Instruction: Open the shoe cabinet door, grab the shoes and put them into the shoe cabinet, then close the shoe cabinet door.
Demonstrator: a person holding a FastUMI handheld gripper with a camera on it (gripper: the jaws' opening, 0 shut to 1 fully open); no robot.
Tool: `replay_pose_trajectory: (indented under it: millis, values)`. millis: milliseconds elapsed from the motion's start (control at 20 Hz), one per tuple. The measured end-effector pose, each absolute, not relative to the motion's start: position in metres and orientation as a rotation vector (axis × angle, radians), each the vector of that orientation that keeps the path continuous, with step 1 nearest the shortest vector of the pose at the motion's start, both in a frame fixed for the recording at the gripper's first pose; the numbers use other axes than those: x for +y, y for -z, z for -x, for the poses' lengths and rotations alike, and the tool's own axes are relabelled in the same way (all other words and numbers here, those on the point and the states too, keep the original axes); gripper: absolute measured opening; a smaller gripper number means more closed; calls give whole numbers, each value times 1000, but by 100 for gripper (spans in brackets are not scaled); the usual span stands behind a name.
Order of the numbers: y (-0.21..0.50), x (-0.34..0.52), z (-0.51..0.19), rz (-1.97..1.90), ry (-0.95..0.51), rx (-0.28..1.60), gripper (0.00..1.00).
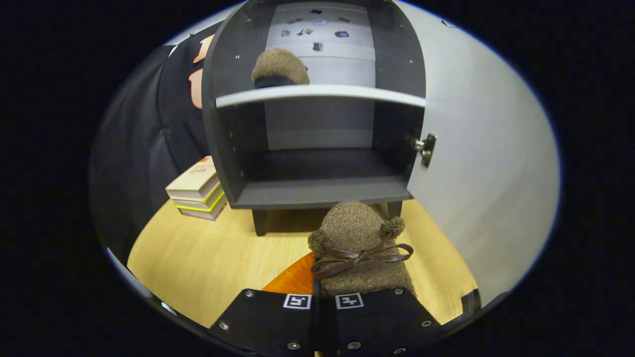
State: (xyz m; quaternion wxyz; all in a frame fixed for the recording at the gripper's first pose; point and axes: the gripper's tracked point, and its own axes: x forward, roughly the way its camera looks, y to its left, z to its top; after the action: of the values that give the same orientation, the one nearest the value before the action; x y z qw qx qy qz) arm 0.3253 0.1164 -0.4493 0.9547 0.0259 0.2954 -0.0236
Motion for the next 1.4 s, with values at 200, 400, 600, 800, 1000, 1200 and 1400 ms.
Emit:
replay_pose_trajectory:
  millis: [200,400,600,800,1000,1200,1400]
  values:
    - [381,110,-321,-80,90,541,4]
    - [327,107,-321,-103,112,491,4]
    - [292,110,-322,-90,98,457,4]
    - [277,114,-326,-68,76,439,4]
    - [266,107,-354,-73,48,436,4]
    - [258,93,-411,-109,21,420,4]
    - [261,79,-473,-101,-21,416,4]
